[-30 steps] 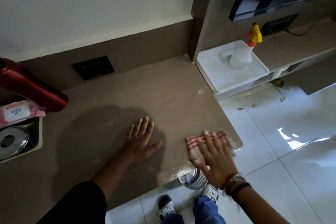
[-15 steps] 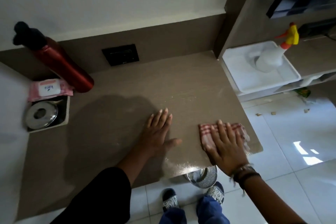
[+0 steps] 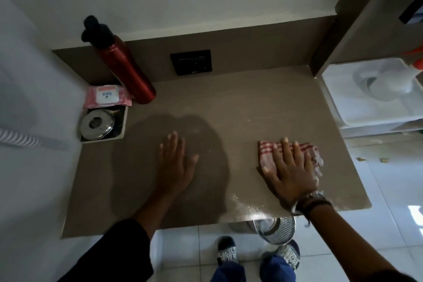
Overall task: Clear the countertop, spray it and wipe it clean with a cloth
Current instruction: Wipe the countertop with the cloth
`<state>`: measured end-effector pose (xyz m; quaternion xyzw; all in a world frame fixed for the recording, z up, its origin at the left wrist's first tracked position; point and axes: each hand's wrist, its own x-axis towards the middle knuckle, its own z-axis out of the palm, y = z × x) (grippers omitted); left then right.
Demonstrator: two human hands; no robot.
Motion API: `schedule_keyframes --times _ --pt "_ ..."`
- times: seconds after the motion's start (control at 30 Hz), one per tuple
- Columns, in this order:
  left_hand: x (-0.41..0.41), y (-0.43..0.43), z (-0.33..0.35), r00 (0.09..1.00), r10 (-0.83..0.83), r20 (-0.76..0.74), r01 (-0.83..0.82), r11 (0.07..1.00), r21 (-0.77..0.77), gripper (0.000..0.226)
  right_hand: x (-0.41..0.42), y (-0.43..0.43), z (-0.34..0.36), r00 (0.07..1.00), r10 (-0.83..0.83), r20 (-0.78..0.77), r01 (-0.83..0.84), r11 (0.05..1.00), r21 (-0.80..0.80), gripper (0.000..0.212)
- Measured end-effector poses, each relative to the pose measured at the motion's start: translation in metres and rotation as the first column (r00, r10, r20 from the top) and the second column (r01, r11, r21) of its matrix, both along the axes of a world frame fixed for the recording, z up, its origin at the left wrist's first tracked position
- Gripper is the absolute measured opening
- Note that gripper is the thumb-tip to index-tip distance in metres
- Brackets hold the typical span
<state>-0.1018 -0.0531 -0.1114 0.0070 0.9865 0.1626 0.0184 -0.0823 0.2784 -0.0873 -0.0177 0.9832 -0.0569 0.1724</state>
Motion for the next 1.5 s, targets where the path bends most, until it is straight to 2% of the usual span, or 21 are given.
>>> schedule_keyframes --times 0.07,0.13,0.23,0.3,0.37,0.47,0.5,0.57,0.63,0.7,0.77,0.87,0.97,1.03,1.1,1.2,1.27,1.33,1.4,1.43,1.5 --pt "-0.024 -0.011 0.002 0.998 0.06 -0.013 -0.06 0.998 0.013 0.083 0.022 -0.001 0.003 0.999 0.023 0.029 -0.022 1.0 -0.013 0.091" --pt "-0.054 -0.017 0.008 0.999 0.049 -0.005 -0.048 0.997 0.059 0.083 0.03 0.004 0.003 0.997 0.05 0.052 -0.05 0.999 -0.004 0.094" --pt "-0.086 -0.027 0.01 0.996 -0.058 0.061 0.057 0.998 0.015 0.078 0.02 0.01 0.004 0.992 0.096 0.083 -0.103 0.991 0.087 0.089" --pt "-0.089 -0.032 0.004 0.992 -0.116 0.052 0.118 0.992 -0.037 0.076 0.005 0.009 0.003 0.989 0.11 0.099 -0.123 0.982 0.14 0.087" --pt "-0.086 -0.035 -0.002 0.992 -0.125 0.0 0.125 0.992 -0.029 0.076 -0.018 0.0 0.005 0.998 0.016 0.063 -0.023 0.994 0.105 0.088" --pt "-0.087 -0.035 -0.007 0.991 -0.124 -0.05 0.124 0.992 -0.006 0.077 -0.045 -0.03 0.011 0.989 -0.141 0.035 0.142 0.989 -0.047 0.089" --pt "-0.088 -0.036 -0.007 0.99 -0.127 -0.06 0.127 0.992 -0.007 0.076 -0.043 -0.042 0.01 0.993 -0.116 0.033 0.118 0.992 -0.046 0.089" --pt "-0.088 -0.036 -0.006 0.989 -0.134 -0.058 0.134 0.991 -0.013 0.074 -0.019 -0.059 0.004 0.997 0.072 0.016 -0.072 0.997 -0.025 0.087" --pt "-0.087 -0.036 -0.003 0.989 -0.139 -0.06 0.138 0.99 -0.01 0.075 0.028 -0.06 -0.001 0.964 0.259 0.055 -0.256 0.965 -0.056 0.083" --pt "-0.087 -0.034 0.001 0.987 -0.141 -0.077 0.142 0.99 0.006 0.077 0.066 -0.039 -0.005 0.953 0.29 0.086 -0.282 0.955 -0.092 0.08" --pt "-0.087 -0.034 0.001 0.988 -0.138 -0.074 0.139 0.99 0.013 0.075 0.074 -0.001 -0.008 0.982 0.173 0.081 -0.17 0.985 -0.038 0.079" --pt "-0.089 -0.034 -0.003 0.987 -0.138 -0.079 0.138 0.99 -0.009 0.072 0.004 0.042 -0.007 0.992 -0.099 0.075 0.093 0.992 0.086 0.087" --pt "-0.089 -0.037 -0.008 0.986 -0.139 -0.088 0.138 0.99 -0.017 0.071 -0.098 0.014 -0.003 0.962 -0.269 0.043 0.269 0.963 -0.004 0.094" --pt "-0.09 -0.037 -0.011 0.987 -0.138 -0.086 0.139 0.99 0.001 0.069 -0.135 -0.039 -0.006 0.979 -0.203 -0.013 0.202 0.978 -0.047 0.096" --pt "-0.089 -0.039 -0.01 0.987 -0.131 -0.096 0.134 0.991 0.024 0.066 -0.12 -0.09 -0.007 0.999 -0.001 -0.044 -0.001 0.999 -0.043 0.091" --pt "-0.087 -0.038 -0.006 0.989 -0.128 -0.075 0.13 0.991 0.036 0.067 -0.03 -0.115 -0.009 0.96 0.275 -0.052 -0.279 0.957 -0.078 0.084" --pt "-0.087 -0.037 -0.004 0.991 -0.122 -0.047 0.124 0.992 0.036 0.07 0.029 -0.088 -0.012 0.945 0.326 -0.024 -0.327 0.94 -0.101 0.08" --pt "-0.087 -0.036 -0.006 0.99 -0.135 -0.031 0.135 0.991 0.017 0.072 0.057 -0.036 -0.013 0.981 0.192 -0.011 -0.193 0.981 -0.039 0.074" --pt "-0.089 -0.037 -0.007 0.99 -0.138 -0.016 0.138 0.99 -0.01 0.075 0.039 0.015 -0.009 0.996 -0.086 0.023 0.085 0.995 0.055 0.077" --pt "-0.091 -0.037 -0.008 0.99 -0.142 -0.01 0.142 0.99 -0.019 0.076 0.016 0.031 -0.007 0.976 -0.212 0.046 0.208 0.974 0.089 0.081" --pt "-0.091 -0.037 -0.008 0.989 -0.149 -0.013 0.148 0.989 -0.009 0.076 -0.047 0.034 -0.002 0.912 -0.407 0.045 0.407 0.913 0.013 0.088"
